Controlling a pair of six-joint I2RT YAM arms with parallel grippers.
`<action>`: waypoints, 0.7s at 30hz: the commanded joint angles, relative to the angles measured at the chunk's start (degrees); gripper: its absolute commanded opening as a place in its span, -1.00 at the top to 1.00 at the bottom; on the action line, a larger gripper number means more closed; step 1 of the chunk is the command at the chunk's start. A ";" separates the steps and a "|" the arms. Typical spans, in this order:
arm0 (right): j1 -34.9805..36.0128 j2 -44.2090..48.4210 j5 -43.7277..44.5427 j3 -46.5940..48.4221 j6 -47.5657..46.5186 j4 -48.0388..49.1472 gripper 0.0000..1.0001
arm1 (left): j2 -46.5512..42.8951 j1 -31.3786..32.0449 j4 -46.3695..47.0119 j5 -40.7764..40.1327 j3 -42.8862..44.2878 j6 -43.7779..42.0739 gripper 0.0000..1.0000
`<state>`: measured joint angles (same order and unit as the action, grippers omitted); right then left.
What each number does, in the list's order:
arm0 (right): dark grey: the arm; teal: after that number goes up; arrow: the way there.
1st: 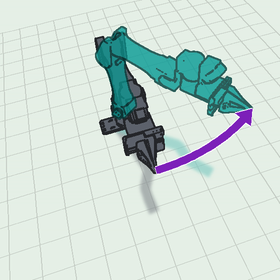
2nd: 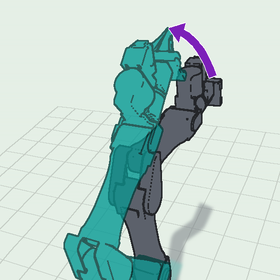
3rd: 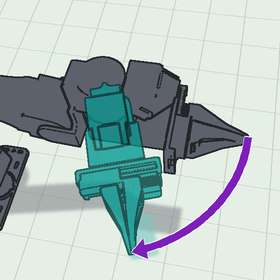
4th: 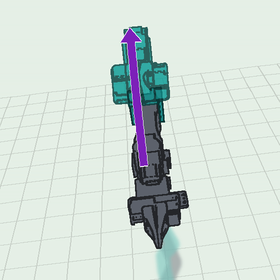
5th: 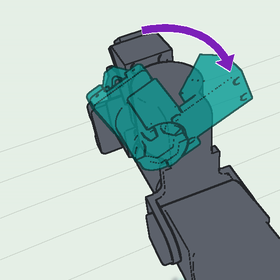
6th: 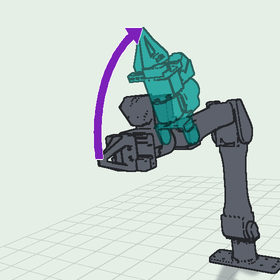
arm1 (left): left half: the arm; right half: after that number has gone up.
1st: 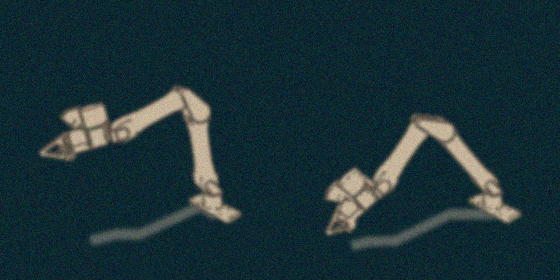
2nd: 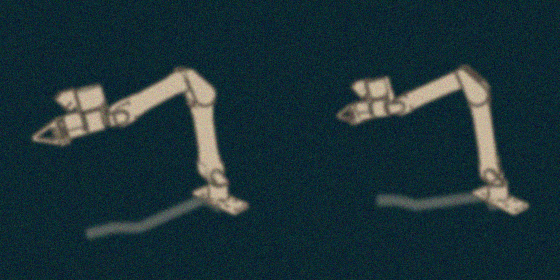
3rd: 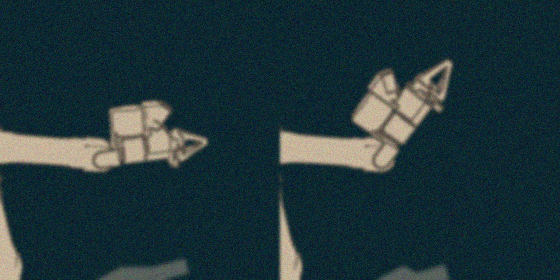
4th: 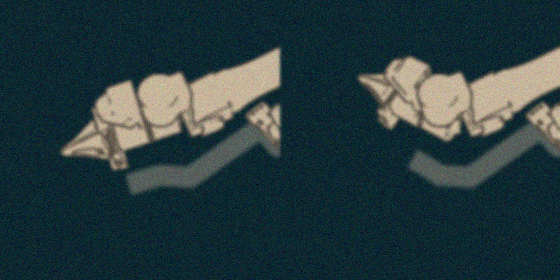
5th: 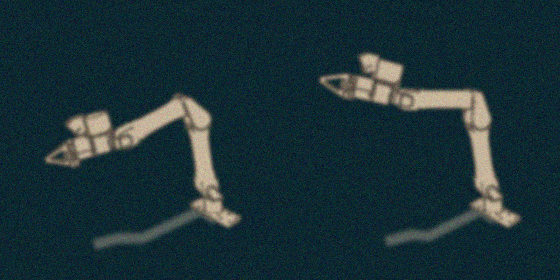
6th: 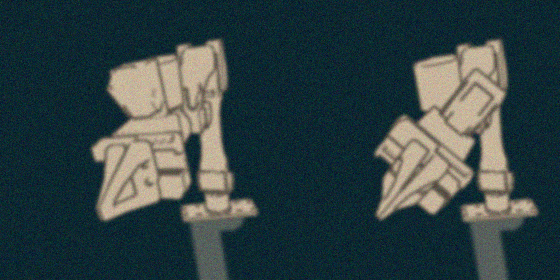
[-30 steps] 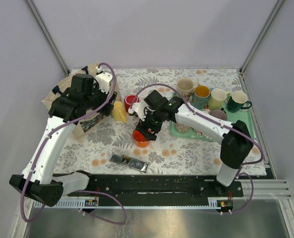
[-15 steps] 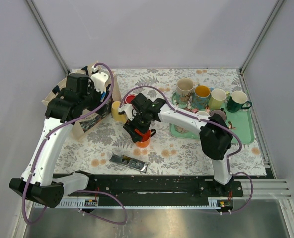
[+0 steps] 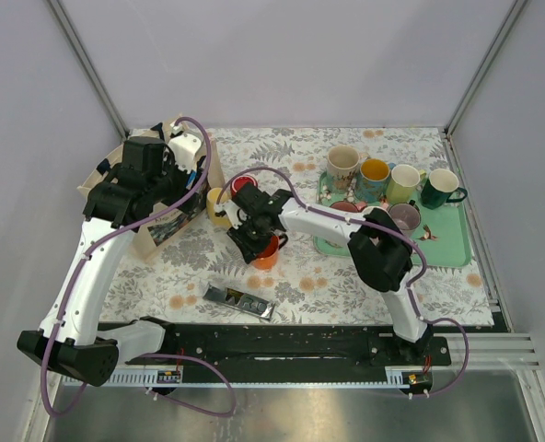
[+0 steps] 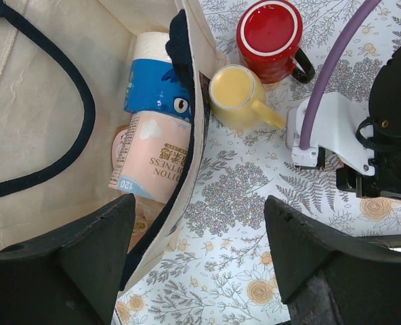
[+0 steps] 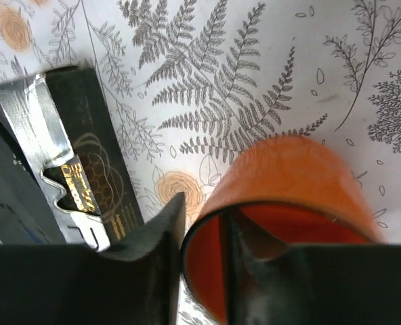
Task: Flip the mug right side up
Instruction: Pick up the cup at the center of the board, then place the cup on the tray.
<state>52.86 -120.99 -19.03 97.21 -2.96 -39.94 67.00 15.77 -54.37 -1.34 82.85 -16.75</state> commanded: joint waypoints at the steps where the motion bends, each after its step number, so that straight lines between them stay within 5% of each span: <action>1: 0.40 2.07 2.15 1.32 -1.16 1.89 0.62 | -0.56 -0.48 1.63 1.08 0.56 -0.21 -0.61; 4: -0.21 4.61 1.98 0.70 -4.23 0.66 1.00 | 0.14 -0.92 1.72 3.10 1.87 0.49 -0.61; 14: -6.80 25.43 -1.27 -2.90 -17.95 -9.43 1.00 | 4.09 -0.83 1.37 11.53 5.21 2.25 -0.61; 21: -18.30 38.79 -1.81 -3.24 -22.78 -19.03 1.00 | 5.68 4.08 4.09 14.79 6.01 -0.73 -0.61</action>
<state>40.03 -90.80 -20.10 93.21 -20.67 -54.37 72.62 16.53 -54.02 9.52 86.17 -15.49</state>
